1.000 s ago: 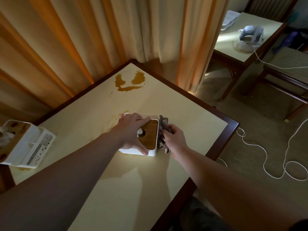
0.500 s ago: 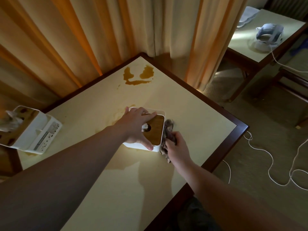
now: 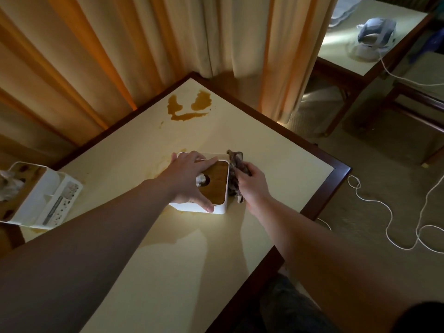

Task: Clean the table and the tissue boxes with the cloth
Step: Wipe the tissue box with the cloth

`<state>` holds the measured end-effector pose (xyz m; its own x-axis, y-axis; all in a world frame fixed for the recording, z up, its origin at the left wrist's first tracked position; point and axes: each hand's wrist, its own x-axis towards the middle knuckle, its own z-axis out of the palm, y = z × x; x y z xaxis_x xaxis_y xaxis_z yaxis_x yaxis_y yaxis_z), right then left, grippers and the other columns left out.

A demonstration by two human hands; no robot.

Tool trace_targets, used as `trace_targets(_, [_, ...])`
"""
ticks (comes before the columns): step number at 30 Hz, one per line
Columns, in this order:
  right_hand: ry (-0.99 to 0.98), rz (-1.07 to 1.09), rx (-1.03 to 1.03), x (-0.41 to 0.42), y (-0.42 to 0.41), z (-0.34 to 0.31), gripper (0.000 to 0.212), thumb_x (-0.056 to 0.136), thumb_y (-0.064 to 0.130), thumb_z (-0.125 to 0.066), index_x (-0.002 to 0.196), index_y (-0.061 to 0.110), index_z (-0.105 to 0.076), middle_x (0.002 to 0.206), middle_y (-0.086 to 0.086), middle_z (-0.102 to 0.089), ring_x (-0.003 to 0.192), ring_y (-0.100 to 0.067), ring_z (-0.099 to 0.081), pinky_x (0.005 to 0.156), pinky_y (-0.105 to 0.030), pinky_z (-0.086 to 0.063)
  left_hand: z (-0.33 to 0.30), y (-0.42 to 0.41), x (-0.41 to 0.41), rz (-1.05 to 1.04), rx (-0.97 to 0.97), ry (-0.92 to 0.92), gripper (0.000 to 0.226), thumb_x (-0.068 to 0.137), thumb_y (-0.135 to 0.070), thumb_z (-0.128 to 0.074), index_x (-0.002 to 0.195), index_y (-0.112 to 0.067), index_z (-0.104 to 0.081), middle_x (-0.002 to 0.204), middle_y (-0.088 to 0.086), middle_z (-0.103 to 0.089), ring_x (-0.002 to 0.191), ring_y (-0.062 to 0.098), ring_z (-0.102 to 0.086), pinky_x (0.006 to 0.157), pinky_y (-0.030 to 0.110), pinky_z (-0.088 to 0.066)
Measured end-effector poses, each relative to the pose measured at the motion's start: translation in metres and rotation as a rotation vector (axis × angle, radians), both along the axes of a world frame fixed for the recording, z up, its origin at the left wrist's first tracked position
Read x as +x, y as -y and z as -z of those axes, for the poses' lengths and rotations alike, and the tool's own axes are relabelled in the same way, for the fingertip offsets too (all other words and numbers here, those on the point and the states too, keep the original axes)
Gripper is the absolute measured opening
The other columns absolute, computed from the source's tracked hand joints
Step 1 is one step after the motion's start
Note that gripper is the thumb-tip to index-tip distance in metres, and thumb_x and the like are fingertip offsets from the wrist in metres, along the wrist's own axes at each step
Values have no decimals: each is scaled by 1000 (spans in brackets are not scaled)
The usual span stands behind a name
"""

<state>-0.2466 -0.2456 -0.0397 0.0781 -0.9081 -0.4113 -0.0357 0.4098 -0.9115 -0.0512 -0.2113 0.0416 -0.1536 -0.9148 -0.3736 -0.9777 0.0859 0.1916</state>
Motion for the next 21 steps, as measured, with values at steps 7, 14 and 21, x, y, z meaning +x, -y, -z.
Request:
trace_targets(7, [8,-23,-36,-6,-32,-9,10,98,32,-69,99,22,-69,83,-5,-76,71,-23,-72,65,-51,-60,-1,0,0,-9,5,4,137,45,-87,-79,159,-51,-14,150,-7,-31,136,21,-23,120,47,-17])
trace_targets(14, [138,-59,15,-13,-96,16,2,93,26,-68,93,28,-67,81,-17,-71,64,-28,-65,57,-39,-52,-3,0,-4,-38,15,-1,135,48,-77,-87,159,-52,-14,150,-8,-28,130,18,-20,113,45,-25])
trace_targets(21, [10,17,-3,-4,-37,-5,2,98,29,-69,96,29,-69,85,-2,-75,62,-18,-68,45,-26,-49,-1,1,-4,-36,16,-8,136,49,-74,-90,160,-51,-15,150,-7,-29,133,21,-21,117,50,-26])
